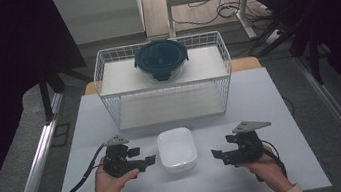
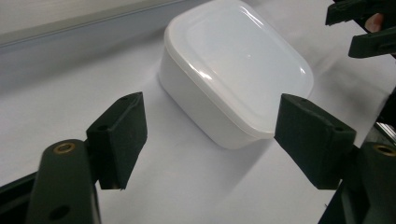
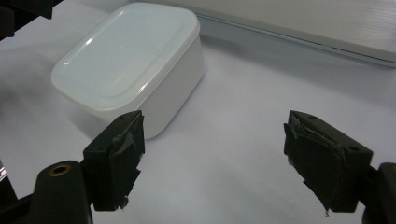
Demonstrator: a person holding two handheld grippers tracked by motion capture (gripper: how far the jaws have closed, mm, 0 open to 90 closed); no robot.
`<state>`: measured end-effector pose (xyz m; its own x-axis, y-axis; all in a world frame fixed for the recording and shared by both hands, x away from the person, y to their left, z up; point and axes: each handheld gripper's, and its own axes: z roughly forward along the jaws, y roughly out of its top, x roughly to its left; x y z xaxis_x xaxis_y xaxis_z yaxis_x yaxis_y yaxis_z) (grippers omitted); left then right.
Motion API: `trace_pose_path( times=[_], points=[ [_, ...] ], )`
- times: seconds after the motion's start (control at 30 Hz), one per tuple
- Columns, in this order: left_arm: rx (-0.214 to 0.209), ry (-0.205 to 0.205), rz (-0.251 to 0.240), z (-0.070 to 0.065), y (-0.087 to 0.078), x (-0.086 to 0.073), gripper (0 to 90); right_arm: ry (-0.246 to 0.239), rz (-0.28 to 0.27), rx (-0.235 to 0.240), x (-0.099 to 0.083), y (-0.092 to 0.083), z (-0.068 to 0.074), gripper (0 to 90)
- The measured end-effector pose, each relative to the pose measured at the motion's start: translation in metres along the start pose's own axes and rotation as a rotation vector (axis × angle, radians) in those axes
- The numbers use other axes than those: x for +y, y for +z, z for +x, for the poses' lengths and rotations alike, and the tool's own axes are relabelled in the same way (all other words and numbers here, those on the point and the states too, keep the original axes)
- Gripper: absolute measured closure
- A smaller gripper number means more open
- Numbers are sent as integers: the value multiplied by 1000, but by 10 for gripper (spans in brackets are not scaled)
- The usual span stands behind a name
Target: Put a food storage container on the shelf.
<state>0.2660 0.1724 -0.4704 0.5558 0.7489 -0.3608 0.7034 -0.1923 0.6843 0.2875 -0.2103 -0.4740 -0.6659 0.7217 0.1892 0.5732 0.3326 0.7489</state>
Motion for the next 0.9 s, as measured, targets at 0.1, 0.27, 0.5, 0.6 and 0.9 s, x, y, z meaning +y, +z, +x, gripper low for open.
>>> trace_pose_path(
  times=[0.1,0.27,0.5,0.6,0.9],
  points=[
    [1,-7,-9,0,0,1,235,16,-10,-13,1,-2,-1,202],
    [-1,-16,-6,2,4,2,251,44,-26,-11,5,-3,-2,222],
    [-33,-69,-31,8,3,10,297,57,-22,26,22,1,2,277],
    [-33,-99,-32,13,4,14,312,70,-25,54,35,5,6,297],
    [-141,-207,-22,24,24,21,347,97,23,100,59,33,14,327]
  ],
)
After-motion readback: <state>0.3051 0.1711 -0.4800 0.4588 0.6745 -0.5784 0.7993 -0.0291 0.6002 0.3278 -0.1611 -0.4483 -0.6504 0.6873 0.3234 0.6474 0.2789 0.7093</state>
